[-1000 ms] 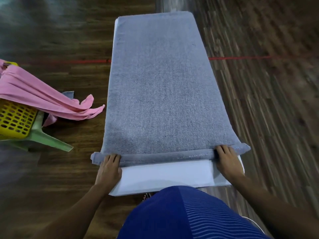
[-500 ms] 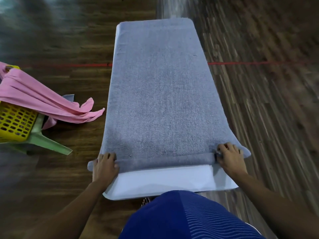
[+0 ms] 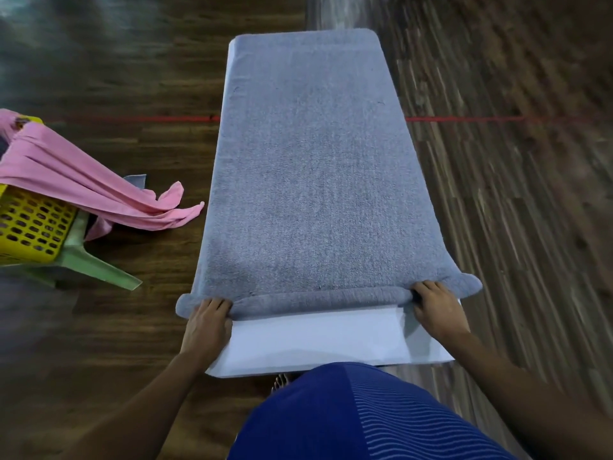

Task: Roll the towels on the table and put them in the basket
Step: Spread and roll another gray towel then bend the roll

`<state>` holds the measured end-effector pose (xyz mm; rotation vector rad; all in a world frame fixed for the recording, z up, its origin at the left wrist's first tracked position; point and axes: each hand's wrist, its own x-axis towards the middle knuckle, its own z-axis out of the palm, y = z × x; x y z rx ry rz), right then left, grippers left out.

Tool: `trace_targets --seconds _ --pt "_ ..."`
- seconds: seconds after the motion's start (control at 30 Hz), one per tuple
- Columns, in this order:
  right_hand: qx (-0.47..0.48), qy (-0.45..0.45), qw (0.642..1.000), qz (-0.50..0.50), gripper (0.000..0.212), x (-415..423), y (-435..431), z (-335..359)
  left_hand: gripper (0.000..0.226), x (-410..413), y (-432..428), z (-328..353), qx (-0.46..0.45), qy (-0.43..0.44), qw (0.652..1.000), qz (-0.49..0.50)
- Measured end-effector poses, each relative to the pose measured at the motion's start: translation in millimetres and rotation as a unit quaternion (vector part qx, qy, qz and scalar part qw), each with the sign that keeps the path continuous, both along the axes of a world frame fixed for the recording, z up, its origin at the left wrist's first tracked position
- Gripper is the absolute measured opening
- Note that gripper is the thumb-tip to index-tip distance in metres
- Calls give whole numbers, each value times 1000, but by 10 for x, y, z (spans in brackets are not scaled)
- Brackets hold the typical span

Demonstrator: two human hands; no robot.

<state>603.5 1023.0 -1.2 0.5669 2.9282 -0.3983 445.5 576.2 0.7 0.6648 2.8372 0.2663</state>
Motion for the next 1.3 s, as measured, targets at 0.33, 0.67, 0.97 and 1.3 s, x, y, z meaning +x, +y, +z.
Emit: trace_targets --seconds 0.33,0.67,0.97,1.3 --pt "77 -17 996 -44 15 46 86 29 12 -151 44 61 -15 -11 999 35" --pt "24 -6 1000 15 44 105 -117 -64 45 14 22 10 -31 9 999 -25" --pt "31 -84 996 0 20 -125 -21 78 39 -218 62 112 -82 -39 996 -7" --pt "22 -2 999 -22 37 -192 -94 -25 53 -294 85 -45 -8 -37 999 38"
